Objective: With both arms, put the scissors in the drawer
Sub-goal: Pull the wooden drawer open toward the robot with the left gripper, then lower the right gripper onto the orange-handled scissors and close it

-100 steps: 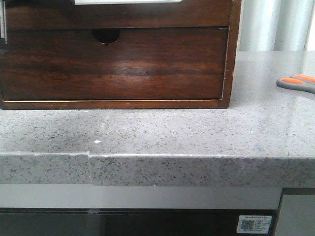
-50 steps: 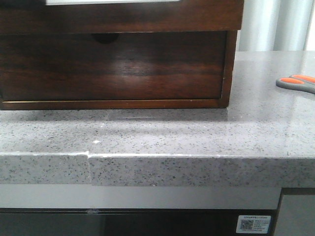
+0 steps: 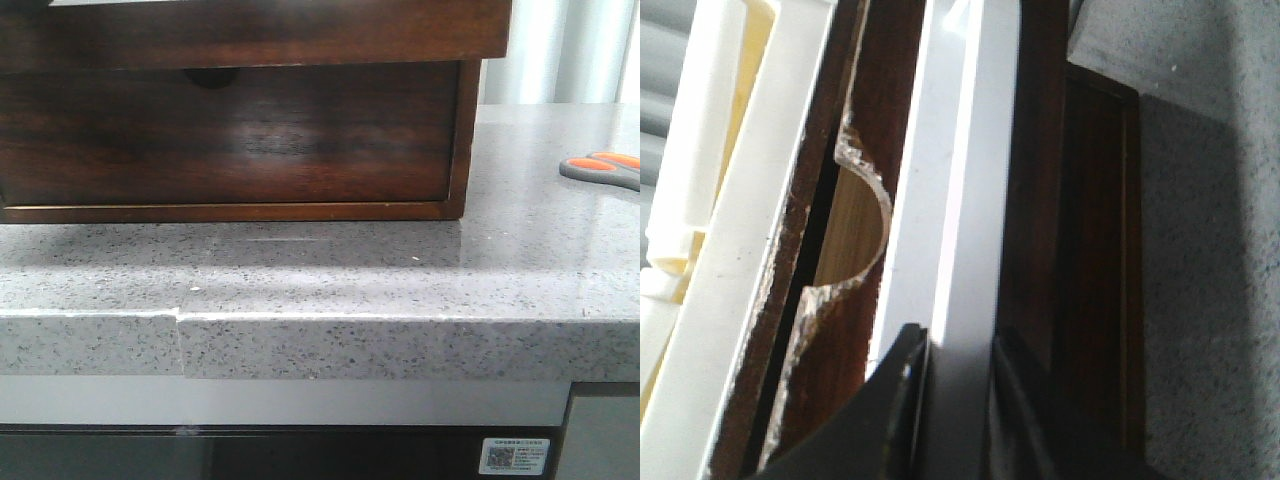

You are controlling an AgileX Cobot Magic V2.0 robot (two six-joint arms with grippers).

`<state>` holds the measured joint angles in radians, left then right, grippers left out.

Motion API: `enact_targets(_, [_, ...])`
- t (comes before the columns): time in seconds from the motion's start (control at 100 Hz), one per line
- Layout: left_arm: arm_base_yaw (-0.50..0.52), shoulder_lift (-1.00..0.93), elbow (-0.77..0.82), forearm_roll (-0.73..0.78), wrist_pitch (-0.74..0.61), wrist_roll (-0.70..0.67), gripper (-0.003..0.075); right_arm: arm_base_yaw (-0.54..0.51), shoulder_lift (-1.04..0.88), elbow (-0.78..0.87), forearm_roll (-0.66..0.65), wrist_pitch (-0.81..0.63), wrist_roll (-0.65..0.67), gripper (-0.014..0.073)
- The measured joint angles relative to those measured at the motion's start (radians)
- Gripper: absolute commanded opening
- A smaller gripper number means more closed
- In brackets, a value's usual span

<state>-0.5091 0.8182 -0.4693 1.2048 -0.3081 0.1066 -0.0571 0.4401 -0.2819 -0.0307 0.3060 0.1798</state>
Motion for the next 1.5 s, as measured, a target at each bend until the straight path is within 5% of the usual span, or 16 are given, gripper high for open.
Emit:
enact_targets(0.13, [0.000,0.007,0.002,-0.020,-0.009,-0.030,0.0279,0.000,0.000,0.000,0.000,0.000,0.000,-0.0061])
enact_targets(0.67, [0.000,0.011,0.034,0.059,-0.133,-0.125,0.0279,0.000,0.011,0.000,0.005,0.003,0.000,-0.0057])
enact_targets(0.88, [-0.002,-0.021,0.039,-0.008,-0.225,-0.140,0.0279,0.000,0.092,-0.075,-0.015,0.010,0.000,0.0181])
enact_targets(0.98, [-0.002,-0.080,0.039,-0.077,-0.233,-0.140,0.0279,0.000,0.167,-0.130,-0.055,0.010,0.000,0.0286])
enact_targets(1.22, [-0.002,-0.230,0.039,-0.208,-0.230,-0.141,0.0279,0.000,0.417,-0.316,-0.119,0.036,-0.014,0.0293])
enact_targets(1.5, [-0.002,-0.356,0.039,-0.276,-0.150,-0.142,0.0279,0.016,0.827,-0.682,-0.133,0.336,-0.044,0.0293])
